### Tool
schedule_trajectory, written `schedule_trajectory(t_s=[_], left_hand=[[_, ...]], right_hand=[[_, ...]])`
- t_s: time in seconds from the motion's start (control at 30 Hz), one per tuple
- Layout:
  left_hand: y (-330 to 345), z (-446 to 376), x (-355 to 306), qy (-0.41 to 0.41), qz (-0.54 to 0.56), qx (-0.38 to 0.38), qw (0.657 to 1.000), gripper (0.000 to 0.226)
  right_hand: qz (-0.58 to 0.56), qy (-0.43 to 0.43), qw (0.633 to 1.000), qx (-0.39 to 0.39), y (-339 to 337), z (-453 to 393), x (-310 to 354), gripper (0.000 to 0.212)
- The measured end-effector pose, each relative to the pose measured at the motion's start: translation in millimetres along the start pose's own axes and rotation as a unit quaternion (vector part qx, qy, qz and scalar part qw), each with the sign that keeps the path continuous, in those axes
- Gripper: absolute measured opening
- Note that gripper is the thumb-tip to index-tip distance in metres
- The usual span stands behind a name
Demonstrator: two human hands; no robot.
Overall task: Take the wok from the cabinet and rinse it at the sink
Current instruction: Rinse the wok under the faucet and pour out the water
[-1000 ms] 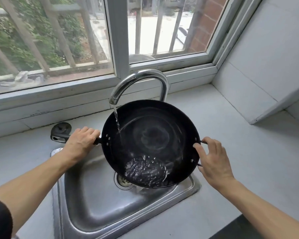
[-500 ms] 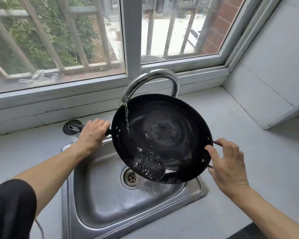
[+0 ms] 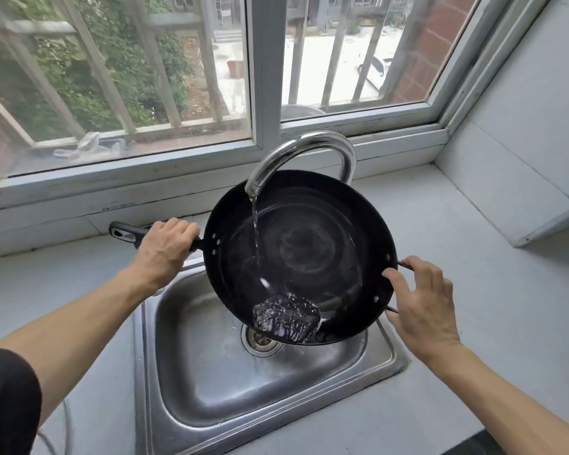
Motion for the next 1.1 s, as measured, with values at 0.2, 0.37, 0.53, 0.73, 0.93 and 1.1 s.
schedule_trajectory(t_s=[0.2,0.37,0.53,0.73,0.93,1.1], left_hand=[[-17.8,27.4,23.4,-0.038,-0.014,0.013,0.999,0.03],[-29.2,49.5,40.0,-0.07,-0.025,0.021,0.997,0.029],[-37.6,69.7,51.9,-0.089,-0.048,0.016,0.995,0.03],[-47.8,95.5,55.4,-0.104,-0.065,0.012,0.992,0.027],[-56.4,115.6,58.9,-0.119,-0.075,0.01,0.99,0.021],[-58.6,129.4,66.8,-0.141,-0.08,-0.01,0.987,0.015]], right_hand=[[-0.019,-0.026,0.999,-0.002,10.1,-16.4,24.5,0.073],[-0.034,-0.052,0.998,-0.021,13.6,-31.6,44.7,0.065],[-0.045,-0.074,0.996,-0.029,19.7,-45.9,59.8,0.062],[-0.06,-0.109,0.992,-0.037,22.0,-62.4,75.5,0.06],[-0.085,-0.123,0.988,-0.025,25.9,-68.3,90.5,0.062],[-0.106,-0.132,0.985,-0.015,26.2,-72.8,102.9,0.066]])
Point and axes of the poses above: each hand's wrist, its own z-axis away from the middle knuckle, its own y-axis out of the palm, x = y × z, the point moved 4 cm from there along -z, towards the middle knuckle, and after that the axes turned 8 degrees about y, right-handed, at the moved point
